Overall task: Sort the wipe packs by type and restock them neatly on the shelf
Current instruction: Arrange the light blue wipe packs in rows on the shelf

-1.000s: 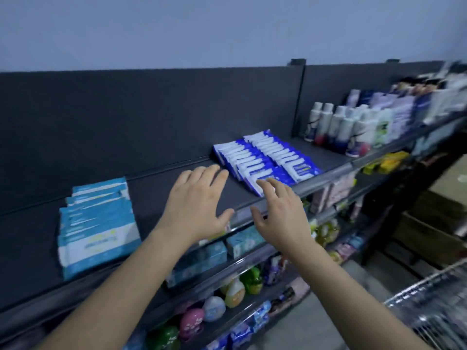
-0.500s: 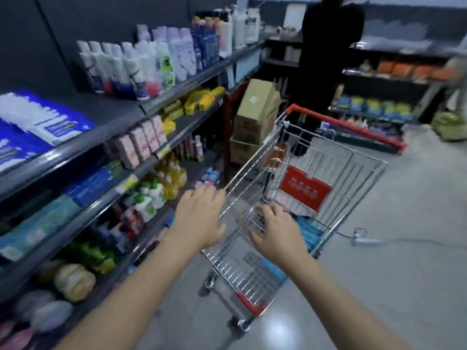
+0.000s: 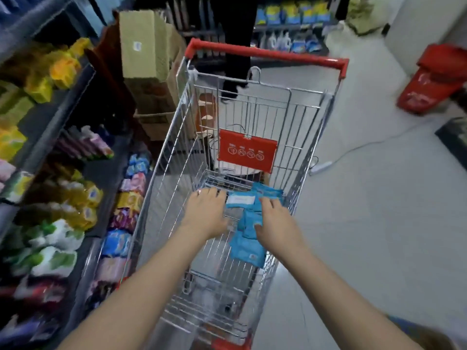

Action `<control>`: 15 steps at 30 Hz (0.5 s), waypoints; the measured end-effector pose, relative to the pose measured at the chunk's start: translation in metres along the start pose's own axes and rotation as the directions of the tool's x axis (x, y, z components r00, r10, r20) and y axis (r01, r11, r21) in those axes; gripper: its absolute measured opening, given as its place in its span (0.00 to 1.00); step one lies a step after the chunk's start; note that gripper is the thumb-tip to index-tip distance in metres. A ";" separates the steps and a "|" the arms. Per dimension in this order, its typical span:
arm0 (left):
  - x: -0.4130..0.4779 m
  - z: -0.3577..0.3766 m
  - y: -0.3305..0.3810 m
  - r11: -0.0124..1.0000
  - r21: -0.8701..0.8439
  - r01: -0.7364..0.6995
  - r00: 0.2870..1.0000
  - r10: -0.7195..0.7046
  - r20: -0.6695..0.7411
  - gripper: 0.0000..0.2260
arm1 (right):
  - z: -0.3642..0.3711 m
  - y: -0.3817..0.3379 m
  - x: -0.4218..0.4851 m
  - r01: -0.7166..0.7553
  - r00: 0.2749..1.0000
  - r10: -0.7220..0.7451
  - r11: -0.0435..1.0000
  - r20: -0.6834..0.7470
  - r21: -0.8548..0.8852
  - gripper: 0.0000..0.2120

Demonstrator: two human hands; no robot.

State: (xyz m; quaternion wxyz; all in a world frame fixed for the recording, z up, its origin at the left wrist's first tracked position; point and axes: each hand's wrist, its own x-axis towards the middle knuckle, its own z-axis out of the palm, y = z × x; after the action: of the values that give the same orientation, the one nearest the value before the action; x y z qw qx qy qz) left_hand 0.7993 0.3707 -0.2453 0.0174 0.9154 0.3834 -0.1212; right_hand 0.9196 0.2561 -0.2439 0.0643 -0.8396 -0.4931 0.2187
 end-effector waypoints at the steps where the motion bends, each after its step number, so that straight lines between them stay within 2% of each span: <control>1: 0.024 0.011 -0.009 1.000 -0.005 -0.020 0.999 0.020 0.041 0.28 | 0.009 -0.003 0.018 -0.057 0.998 0.057 0.998 0.028 0.009 0.29; 4: 0.092 0.051 -0.033 0.997 -0.047 -0.066 0.982 0.073 0.174 0.27 | 0.044 -0.009 0.075 -0.223 0.968 0.215 0.974 0.131 0.048 0.26; 7: 0.160 0.101 -0.047 0.980 -0.172 -0.096 0.944 0.145 0.296 0.24 | 0.086 0.004 0.124 -0.396 0.902 0.366 0.913 0.230 0.101 0.24; 11: 0.235 0.167 -0.046 0.932 -0.362 -0.030 0.934 0.156 0.322 0.16 | 0.139 0.033 0.164 -0.577 0.797 0.524 0.807 0.299 0.125 0.21; 15: 0.279 0.225 -0.029 0.921 -0.373 -0.111 0.909 0.246 0.336 0.16 | 0.175 0.054 0.182 -0.629 0.759 0.583 0.771 0.289 0.097 0.25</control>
State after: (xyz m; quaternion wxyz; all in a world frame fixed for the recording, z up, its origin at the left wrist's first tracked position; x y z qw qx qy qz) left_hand 0.9208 0.5573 -0.5270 0.2623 0.8891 0.3012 -0.2234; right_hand 0.9638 0.3658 -0.4738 0.0081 -0.9108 -0.1748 0.3739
